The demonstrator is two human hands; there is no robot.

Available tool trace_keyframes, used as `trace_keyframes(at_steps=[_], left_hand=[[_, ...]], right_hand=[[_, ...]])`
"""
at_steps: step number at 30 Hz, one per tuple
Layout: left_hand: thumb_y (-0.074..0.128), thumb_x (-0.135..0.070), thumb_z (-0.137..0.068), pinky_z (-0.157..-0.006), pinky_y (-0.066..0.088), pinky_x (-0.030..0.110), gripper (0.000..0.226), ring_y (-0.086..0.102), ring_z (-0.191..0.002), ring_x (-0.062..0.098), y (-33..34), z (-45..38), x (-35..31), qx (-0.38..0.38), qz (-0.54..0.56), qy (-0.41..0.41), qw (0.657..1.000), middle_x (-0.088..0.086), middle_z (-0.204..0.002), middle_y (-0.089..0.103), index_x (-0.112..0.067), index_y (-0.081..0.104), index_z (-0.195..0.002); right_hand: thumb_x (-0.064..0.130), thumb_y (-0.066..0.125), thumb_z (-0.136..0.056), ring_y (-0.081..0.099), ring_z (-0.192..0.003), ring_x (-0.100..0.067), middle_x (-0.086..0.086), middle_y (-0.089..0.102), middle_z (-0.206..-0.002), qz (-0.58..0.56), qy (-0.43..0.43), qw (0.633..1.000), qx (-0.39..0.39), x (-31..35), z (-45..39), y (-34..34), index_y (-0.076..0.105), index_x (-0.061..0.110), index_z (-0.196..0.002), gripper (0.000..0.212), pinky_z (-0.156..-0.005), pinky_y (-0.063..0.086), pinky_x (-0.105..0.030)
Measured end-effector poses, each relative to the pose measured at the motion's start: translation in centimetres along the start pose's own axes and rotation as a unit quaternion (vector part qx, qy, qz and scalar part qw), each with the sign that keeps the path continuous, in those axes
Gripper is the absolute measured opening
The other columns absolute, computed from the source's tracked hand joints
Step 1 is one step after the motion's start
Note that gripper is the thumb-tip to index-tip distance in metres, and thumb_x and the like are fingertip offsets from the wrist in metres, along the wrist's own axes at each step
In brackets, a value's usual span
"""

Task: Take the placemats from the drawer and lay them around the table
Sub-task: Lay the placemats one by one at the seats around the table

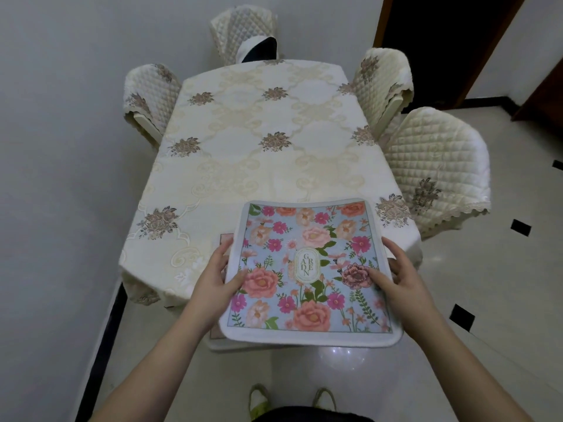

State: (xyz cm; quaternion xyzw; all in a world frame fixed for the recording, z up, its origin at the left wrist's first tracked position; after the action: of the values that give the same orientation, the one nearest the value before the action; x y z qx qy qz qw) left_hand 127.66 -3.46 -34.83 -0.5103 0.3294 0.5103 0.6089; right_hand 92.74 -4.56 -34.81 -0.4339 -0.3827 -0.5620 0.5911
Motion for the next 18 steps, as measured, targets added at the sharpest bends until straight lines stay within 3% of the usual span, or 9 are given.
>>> trace_keyframes(at_steps=[6, 10, 14, 18], left_hand=[[0.071, -0.018, -0.090, -0.086, 0.059, 0.045, 0.074, 0.068, -0.108, 0.010, 2.3, 0.7, -3.0, 0.026, 0.028, 0.016, 0.999, -0.014, -0.124, 0.064, -0.043, 0.032, -0.148], [0.069, -0.016, -0.092, -0.088, 0.059, 0.045, 0.075, 0.068, -0.110, 0.012, 3.0, 1.0, -4.1, 0.038, 0.044, 0.026, 0.998, -0.010, -0.129, 0.063, -0.038, 0.029, -0.151], [0.066, -0.016, -0.094, -0.087, 0.059, 0.046, 0.072, 0.069, -0.109, 0.016, 3.0, 0.6, -5.1, 0.053, 0.063, 0.040, 0.996, -0.008, -0.129, 0.063, -0.039, 0.029, -0.151], [0.064, -0.015, -0.095, -0.078, 0.061, 0.047, 0.065, 0.072, -0.101, 0.019, 3.0, -0.5, -5.6, 0.071, 0.088, 0.035, 0.993, -0.006, -0.125, 0.064, -0.046, 0.035, -0.145]], right_hand=[[0.020, 0.070, -0.088, 0.073, -0.094, -0.022, -0.003, 0.067, -0.113, -0.010, -0.024, 1.000, 0.001, 1.7, 0.8, -3.3, 0.046, 0.044, -0.133, 0.057, -0.074, 0.061, -0.050], [0.018, 0.071, -0.087, 0.073, -0.090, -0.016, -0.001, 0.064, -0.113, -0.003, -0.042, 0.999, -0.011, 2.9, 1.7, -4.0, 0.047, 0.041, -0.133, 0.057, -0.068, 0.062, -0.040], [0.013, 0.069, -0.087, 0.073, -0.084, -0.011, 0.003, 0.063, -0.109, -0.010, -0.055, 0.998, -0.036, 4.2, 2.9, -4.4, 0.048, 0.039, -0.131, 0.055, -0.059, 0.060, -0.031], [0.015, 0.070, -0.087, 0.072, -0.089, -0.010, 0.003, 0.064, -0.110, 0.020, -0.067, 0.994, -0.078, 5.0, 4.1, -4.3, 0.049, 0.046, -0.127, 0.054, -0.067, 0.061, -0.034]])
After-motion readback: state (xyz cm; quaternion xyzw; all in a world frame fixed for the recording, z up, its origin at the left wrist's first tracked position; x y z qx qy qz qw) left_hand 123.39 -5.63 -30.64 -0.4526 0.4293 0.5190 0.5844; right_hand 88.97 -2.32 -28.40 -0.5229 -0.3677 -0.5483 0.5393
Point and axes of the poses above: each hand's wrist, its own z-axis away from the middle knuckle, its own y-axis out of the palm, x = y × z, the point moved 9 cm from there along -z, towards the middle knuckle
